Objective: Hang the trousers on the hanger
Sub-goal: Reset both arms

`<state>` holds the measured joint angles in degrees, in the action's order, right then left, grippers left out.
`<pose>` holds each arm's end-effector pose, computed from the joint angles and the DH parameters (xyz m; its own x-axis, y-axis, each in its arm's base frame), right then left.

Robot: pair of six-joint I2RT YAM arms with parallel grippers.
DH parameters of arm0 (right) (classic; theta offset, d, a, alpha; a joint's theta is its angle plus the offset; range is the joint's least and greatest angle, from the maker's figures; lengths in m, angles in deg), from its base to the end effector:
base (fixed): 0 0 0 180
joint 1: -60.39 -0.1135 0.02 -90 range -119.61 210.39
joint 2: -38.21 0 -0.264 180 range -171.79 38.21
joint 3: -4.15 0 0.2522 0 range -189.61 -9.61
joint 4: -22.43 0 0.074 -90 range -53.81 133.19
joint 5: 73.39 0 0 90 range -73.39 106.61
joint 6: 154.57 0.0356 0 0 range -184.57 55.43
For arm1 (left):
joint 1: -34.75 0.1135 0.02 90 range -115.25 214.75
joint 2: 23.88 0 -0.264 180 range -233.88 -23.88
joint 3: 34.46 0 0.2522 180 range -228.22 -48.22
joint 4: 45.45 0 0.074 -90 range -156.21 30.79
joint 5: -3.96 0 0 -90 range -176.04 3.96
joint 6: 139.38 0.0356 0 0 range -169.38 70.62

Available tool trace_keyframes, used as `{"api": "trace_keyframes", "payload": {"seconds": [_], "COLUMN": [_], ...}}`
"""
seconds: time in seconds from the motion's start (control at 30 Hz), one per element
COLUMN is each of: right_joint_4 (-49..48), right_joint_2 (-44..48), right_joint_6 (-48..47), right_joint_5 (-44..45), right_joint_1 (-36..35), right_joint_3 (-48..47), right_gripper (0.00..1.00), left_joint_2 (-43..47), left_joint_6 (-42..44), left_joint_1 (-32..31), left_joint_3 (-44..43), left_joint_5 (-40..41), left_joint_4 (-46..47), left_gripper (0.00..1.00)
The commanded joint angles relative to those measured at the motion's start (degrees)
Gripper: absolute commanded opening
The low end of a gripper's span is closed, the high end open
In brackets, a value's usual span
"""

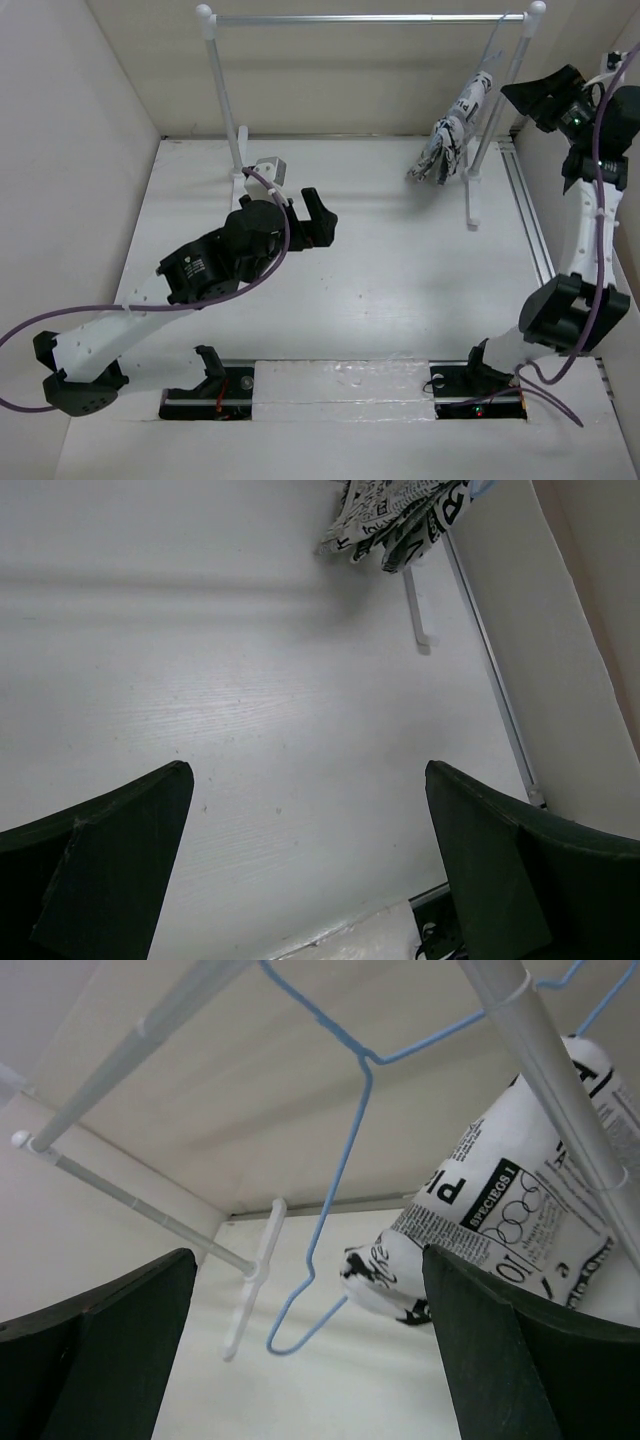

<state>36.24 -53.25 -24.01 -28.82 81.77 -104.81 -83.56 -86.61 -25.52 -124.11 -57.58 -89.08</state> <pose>0.3501 -0.1098 0.4596 -0.2186 0.5756 -0.7880 -0.3475 0.7086 0.6141 0.1176 -0.1718 0.4425 -0.4162 -0.3438 -0.8418 0.3542 0.7914 -0.4983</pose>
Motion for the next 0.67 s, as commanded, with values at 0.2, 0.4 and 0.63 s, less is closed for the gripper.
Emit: {"api": "trace_keyframes", "payload": {"seconds": [0.2,0.4,0.63], "right_joint_4": [5.37,22.74,31.15], "right_joint_2": [31.75,51.7,63.94], "right_joint_6": [-14.26,-25.51,-28.51], "right_joint_5": [4.97,16.39,21.17], "right_joint_1": [-6.25,-17.42,-21.12], "right_joint_3": [27.75,51.74,59.96], "right_gripper": [1.0,1.0,1.0], "left_joint_2": [2.8,9.48,11.87], "left_joint_6": [0.94,-2.66,-5.93], "left_joint_1": [0.07,0.07,0.07], "left_joint_3": [-0.84,9.61,21.41], "left_joint_5": [4.66,3.18,-3.59], "left_joint_4": [0.78,0.68,6.65], "left_gripper": [0.99,0.99,0.99]}}
